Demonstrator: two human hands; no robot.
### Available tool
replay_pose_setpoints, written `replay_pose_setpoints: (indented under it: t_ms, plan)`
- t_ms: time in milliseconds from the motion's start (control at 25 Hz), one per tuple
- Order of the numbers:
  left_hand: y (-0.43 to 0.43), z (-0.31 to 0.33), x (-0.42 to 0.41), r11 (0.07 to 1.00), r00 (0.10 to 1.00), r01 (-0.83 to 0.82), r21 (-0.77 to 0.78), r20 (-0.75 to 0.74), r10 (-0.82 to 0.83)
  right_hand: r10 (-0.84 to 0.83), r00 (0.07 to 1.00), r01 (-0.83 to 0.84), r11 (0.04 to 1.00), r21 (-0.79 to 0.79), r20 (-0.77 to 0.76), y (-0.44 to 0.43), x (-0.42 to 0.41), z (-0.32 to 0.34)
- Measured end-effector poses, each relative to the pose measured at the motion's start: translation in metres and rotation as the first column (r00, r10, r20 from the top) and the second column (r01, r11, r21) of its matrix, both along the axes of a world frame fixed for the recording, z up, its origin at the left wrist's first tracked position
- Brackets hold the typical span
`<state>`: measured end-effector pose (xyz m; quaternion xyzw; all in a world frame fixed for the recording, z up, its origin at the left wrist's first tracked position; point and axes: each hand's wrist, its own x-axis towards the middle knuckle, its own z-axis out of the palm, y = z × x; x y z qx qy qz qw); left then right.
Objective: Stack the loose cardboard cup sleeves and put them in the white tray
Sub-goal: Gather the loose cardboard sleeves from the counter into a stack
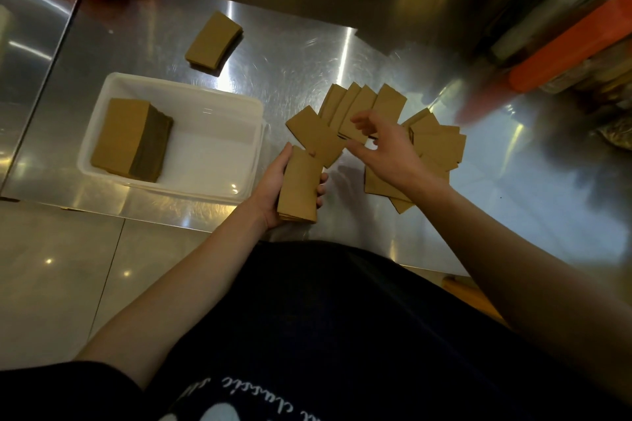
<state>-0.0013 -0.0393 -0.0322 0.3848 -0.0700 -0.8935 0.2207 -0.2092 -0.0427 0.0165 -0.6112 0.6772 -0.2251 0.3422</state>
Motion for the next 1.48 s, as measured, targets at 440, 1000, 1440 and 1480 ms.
replay_pose_setpoints:
  t_ms: [440, 1000, 1440, 1480]
  plan:
    - [-0.002, -0.006, 0.010, 0.979, 0.976, -0.201, -0.015, 0.082, 0.201, -0.092, 0.985, 0.126, 0.961, 0.244, -0.145, -0.004, -0.027, -0.035]
    - [-0.006, 0.006, 0.020, 0.971, 0.964, -0.236, -0.042, 0.120, 0.239, -0.529, 0.843, 0.459, 0.804, 0.378, 0.100, -0.022, 0.047, -0.068]
    - [-0.012, 0.001, -0.005, 0.993, 0.987, -0.117, -0.002, 0.110, 0.116, -0.757, 0.446, 0.627, 0.645, 0.437, 0.478, 0.079, -0.047, -0.032]
    - [-0.012, 0.001, -0.007, 0.994, 0.988, -0.106, -0.001, 0.112, 0.105, -0.782, 0.434, 0.653, 0.616, 0.442, 0.448, 0.090, -0.052, -0.032]
